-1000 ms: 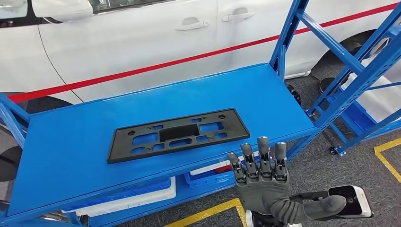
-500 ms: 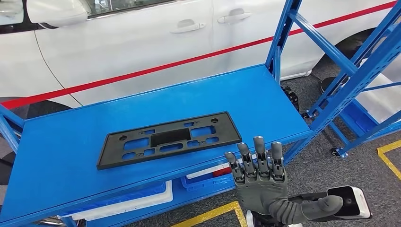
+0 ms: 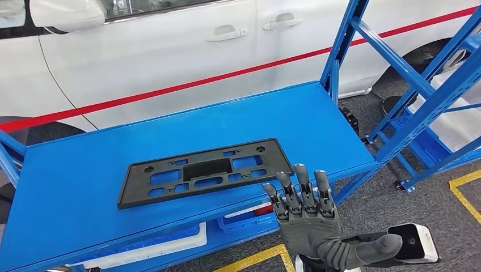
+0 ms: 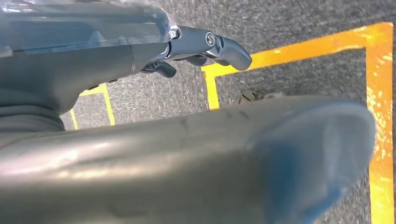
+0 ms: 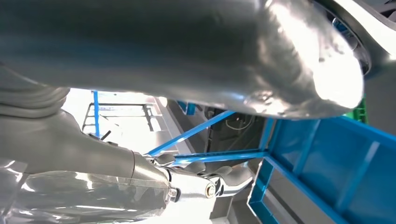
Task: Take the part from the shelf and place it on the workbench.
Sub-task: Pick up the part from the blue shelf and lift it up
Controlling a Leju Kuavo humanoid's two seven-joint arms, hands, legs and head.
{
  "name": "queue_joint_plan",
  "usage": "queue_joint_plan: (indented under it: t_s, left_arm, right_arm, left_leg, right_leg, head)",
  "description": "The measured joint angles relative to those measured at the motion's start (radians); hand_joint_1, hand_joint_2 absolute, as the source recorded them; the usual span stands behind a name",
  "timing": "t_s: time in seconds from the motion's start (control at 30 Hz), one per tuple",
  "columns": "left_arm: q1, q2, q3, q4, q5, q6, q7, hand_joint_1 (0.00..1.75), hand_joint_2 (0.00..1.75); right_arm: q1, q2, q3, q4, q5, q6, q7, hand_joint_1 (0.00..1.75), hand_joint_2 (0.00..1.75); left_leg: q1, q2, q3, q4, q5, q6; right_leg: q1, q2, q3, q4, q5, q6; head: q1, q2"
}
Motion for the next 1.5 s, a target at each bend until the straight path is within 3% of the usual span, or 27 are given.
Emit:
queue_joint_plan:
  t_s: [0.07,0.13,0.17,0.2,0.27,0.33,0.37,0.47,0.53,0.57,0.63,0.67,0.7,0.73,0.8,0.87,0.93,1.03,1.07,1.13,1.17,1.2,1.23,1.27,1.3,1.37,1.5]
  left_arm:
    - [-0.001,-0.002,0.000,0.000,0.001,0.000,0.002,0.00,0.00]
    - [-0.001,-0.002,0.000,0.000,0.002,0.001,0.006,0.00,0.00]
    - [-0.001,-0.003,0.000,0.000,0.003,0.001,0.010,0.00,0.00]
    - [0.000,-0.004,0.000,0.000,0.003,0.002,0.014,0.00,0.00]
    - [0.001,-0.007,0.000,0.000,0.004,0.004,0.018,0.00,0.00]
    - [0.000,-0.011,0.000,0.000,0.004,0.007,0.022,0.00,0.00]
    - [0.000,-0.012,0.000,0.000,0.004,0.009,0.024,0.00,0.00]
    - [-0.002,-0.015,0.000,0.000,0.002,0.012,0.027,0.00,0.00]
    - [-0.003,-0.016,0.000,0.000,0.001,0.013,0.028,0.00,0.00]
    - [-0.003,-0.016,0.000,0.000,0.001,0.013,0.028,0.00,0.00]
    - [-0.002,-0.016,-0.002,0.000,0.000,0.012,0.031,0.00,0.00]
    - [-0.001,-0.016,-0.003,0.000,-0.001,0.012,0.035,0.00,0.00]
    - [0.000,-0.016,-0.004,0.000,-0.001,0.012,0.041,0.00,0.00]
    - [0.000,-0.016,-0.005,0.000,-0.002,0.012,0.047,0.00,0.00]
    - [0.000,-0.016,-0.006,0.000,-0.003,0.014,0.062,0.00,0.00]
    - [-0.001,-0.017,-0.007,0.000,-0.003,0.020,0.072,0.00,0.00]
    - [-0.002,-0.017,-0.009,0.000,-0.006,0.026,0.077,0.00,0.00]
    - [-0.003,-0.017,-0.014,0.000,-0.014,0.029,0.072,0.00,0.00]
    - [-0.004,-0.016,-0.016,0.000,-0.014,0.029,0.069,0.00,0.00]
    - [-0.005,-0.013,-0.016,0.000,-0.011,0.031,0.059,0.00,0.00]
    - [-0.006,-0.010,-0.016,0.000,-0.007,0.032,0.053,0.00,0.00]
    - [-0.006,-0.008,-0.016,0.000,-0.003,0.033,0.045,0.00,0.00]
    - [-0.006,-0.006,-0.016,0.000,0.002,0.033,0.037,0.00,0.00]
    - [-0.006,-0.004,-0.015,0.000,0.006,0.032,0.028,0.00,0.00]
    - [-0.006,-0.003,-0.015,0.000,0.009,0.030,0.019,0.00,0.00]
    - [-0.009,0.002,-0.014,0.000,0.012,0.028,0.009,0.00,0.00]
    - [-0.011,0.014,-0.014,0.001,0.014,0.053,0.023,0.00,0.00]
  right_arm:
    - [0.002,-0.001,-0.001,0.001,0.004,-0.001,0.001,0.00,0.00]
    - [0.006,-0.002,-0.001,0.005,0.010,-0.003,0.002,0.00,0.00]
    - [0.007,-0.003,-0.002,0.008,0.013,-0.004,0.003,0.00,0.00]
    - [0.008,-0.004,-0.002,0.011,0.015,-0.006,0.004,0.00,0.00]
    - [0.006,-0.004,-0.002,0.016,0.018,-0.012,0.010,0.00,0.00]
    - [0.004,-0.004,-0.002,0.023,0.019,-0.017,0.018,0.00,0.00]
    - [0.003,-0.004,-0.003,0.026,0.019,-0.018,0.020,0.00,0.00]
    - [0.003,-0.005,-0.005,0.033,0.018,-0.022,0.035,0.00,0.00]
    - [0.004,-0.005,-0.006,0.034,0.018,-0.029,0.049,0.00,0.00]
    - [0.004,-0.005,-0.006,0.035,0.019,-0.035,0.056,0.00,0.00]
    - [0.005,-0.004,-0.006,0.040,0.024,-0.045,0.068,0.00,0.00]
    - [0.005,-0.004,-0.006,0.042,0.026,-0.049,0.072,0.00,0.00]
    - [0.006,-0.004,-0.006,0.045,0.026,-0.053,0.075,0.00,0.00]
    - [0.005,-0.004,-0.006,0.048,0.025,-0.055,0.076,0.00,0.00]
    - [0.001,-0.005,-0.007,0.053,0.019,-0.058,0.081,0.00,0.87]
    - [-0.008,-0.005,-0.008,0.060,0.010,-0.064,0.087,0.00,1.75]
    - [-0.019,-0.005,-0.008,0.067,0.001,-0.073,0.090,0.00,1.75]
    - [-0.034,-0.006,-0.008,0.072,0.000,-0.092,0.089,0.00,1.75]
    - [-0.040,-0.006,-0.008,0.073,0.007,-0.100,0.089,0.00,1.75]
    - [-0.051,-0.009,-0.008,0.076,0.037,-0.126,0.087,0.00,1.75]
    - [-0.058,-0.010,-0.007,0.081,0.061,-0.146,0.086,0.00,1.75]
    - [-0.067,-0.011,-0.005,0.087,0.092,-0.170,0.083,0.00,1.75]
    - [-0.079,-0.012,-0.001,0.095,0.130,-0.198,0.078,0.00,1.75]
    - [-0.094,-0.013,0.005,0.102,0.171,-0.227,0.073,0.00,1.75]
    - [-0.110,-0.014,0.012,0.108,0.211,-0.256,0.069,0.00,1.75]
    - [-0.138,-0.015,0.027,0.119,0.280,-0.317,0.070,0.00,1.75]
    - [-0.152,-0.021,0.051,0.124,0.409,-0.469,0.068,0.00,1.75]
  left_leg:
    - [0.004,0.002,0.008,-0.009,0.002,0.008]
    - [0.003,0.003,0.011,-0.009,-0.002,0.012]
    - [0.003,0.002,0.012,-0.009,-0.005,0.012]
    - [0.003,0.001,0.016,-0.008,-0.008,0.011]
    - [0.004,-0.001,0.029,-0.007,-0.018,0.006]
    - [0.001,-0.003,0.038,-0.004,-0.031,-0.004]
    - [0.000,-0.003,0.040,-0.003,-0.036,-0.010]
    - [0.001,-0.002,0.046,-0.006,-0.047,-0.029]
    - [0.005,-0.001,0.038,0.028,-0.071,-0.039]
    - [0.006,-0.001,0.017,0.077,-0.096,-0.042]
    - [0.006,-0.001,-0.058,0.218,-0.154,-0.047]
    - [0.006,-0.001,-0.093,0.273,-0.167,-0.048]
    - [0.006,-0.001,-0.113,0.295,-0.159,-0.048]
    - [0.006,-0.001,-0.114,0.275,-0.131,-0.047]
    - [0.005,-0.001,-0.070,0.147,-0.043,-0.038]
    - [0.000,-0.001,-0.030,0.040,0.004,-0.028]
    - [-0.005,-0.002,-0.023,0.017,0.005,-0.020]
    - [0.003,-0.003,-0.014,0.002,0.010,-0.005]
    - [0.006,-0.002,-0.010,-0.004,0.011,0.000]
    - [0.004,-0.001,-0.008,-0.005,0.010,0.006]
    - [0.004,-0.001,-0.008,-0.005,0.009,0.007]
    - [0.003,-0.001,-0.007,-0.004,0.008,0.008]
    - [0.003,-0.001,-0.005,-0.004,0.007,0.007]
    - [0.003,-0.002,-0.002,-0.003,0.005,0.005]
    - [0.004,-0.002,0.001,-0.002,0.002,0.002]
    - [0.000,-0.004,0.003,0.002,-0.004,-0.007]
    - [-0.001,-0.004,0.002,0.005,-0.011,-0.029]
  right_leg:
    - [-0.003,0.000,-0.046,0.091,-0.046,0.008]
    - [-0.008,-0.001,-0.122,0.219,-0.092,0.015]
    - [-0.010,-0.001,-0.148,0.256,-0.095,0.018]
    - [-0.012,-0.002,-0.156,0.255,-0.077,0.020]
    - [-0.017,-0.004,-0.114,0.147,0.002,0.020]
    - [-0.016,-0.004,-0.058,0.027,0.052,0.015]
    - [-0.014,-0.004,-0.044,-0.002,0.057,0.010]
    - [-0.010,0.000,-0.037,-0.013,0.047,-0.008]
    - [-0.012,-0.001,-0.029,-0.020,0.045,-0.020]
    - [-0.013,-0.003,-0.024,-0.023,0.043,-0.026]
    - [-0.011,-0.005,-0.018,-0.023,0.037,-0.033]
    - [-0.010,-0.005,-0.015,-0.023,0.034,-0.035]
    - [-0.009,-0.004,-0.011,-0.022,0.030,-0.035]
    - [-0.008,-0.002,-0.005,-0.022,0.026,-0.035]
    - [-0.008,0.000,0.008,-0.021,0.017,-0.031]
    - [-0.005,0.002,0.013,-0.018,0.009,-0.022]
    - [-0.004,0.002,0.012,-0.019,0.007,-0.012]
    - [-0.003,0.000,0.007,0.000,-0.011,0.003]
    - [-0.003,0.000,-0.011,0.038,-0.034,0.006]
    - [-0.007,0.000,-0.077,0.164,-0.092,0.012]
    - [-0.008,0.000,-0.111,0.224,-0.110,0.014]
    - [-0.010,-0.001,-0.133,0.255,-0.109,0.016]
    - [-0.012,-0.001,-0.135,0.248,-0.088,0.016]
    - [-0.013,-0.002,-0.118,0.203,-0.051,0.016]
    - [-0.014,-0.002,-0.089,0.135,-0.010,0.014]
    - [-0.012,-0.003,-0.038,0.020,0.036,0.008]
    - [-0.009,-0.002,-0.026,-0.018,0.040,-0.012]
  head:
    - [0.002,0.000]
    - [0.003,0.000]
    - [0.003,0.000]
    - [0.003,0.000]
    - [0.003,0.000]
    - [0.003,0.000]
    - [0.003,0.000]
    - [0.002,0.000]
    - [0.001,0.000]
    - [0.001,0.000]
    - [0.000,0.000]
    - [0.000,0.000]
    - [0.000,0.000]
    - [0.000,0.000]
    - [0.000,0.000]
    - [0.000,0.000]
    - [0.001,0.000]
    - [0.002,0.000]
    - [0.003,0.000]
    - [0.005,0.000]
    - [0.004,0.000]
    - [0.005,0.000]
    - [0.004,0.000]
    - [0.005,0.000]
    - [0.005,0.000]
    - [0.004,0.000]
    - [0.003,0.000]
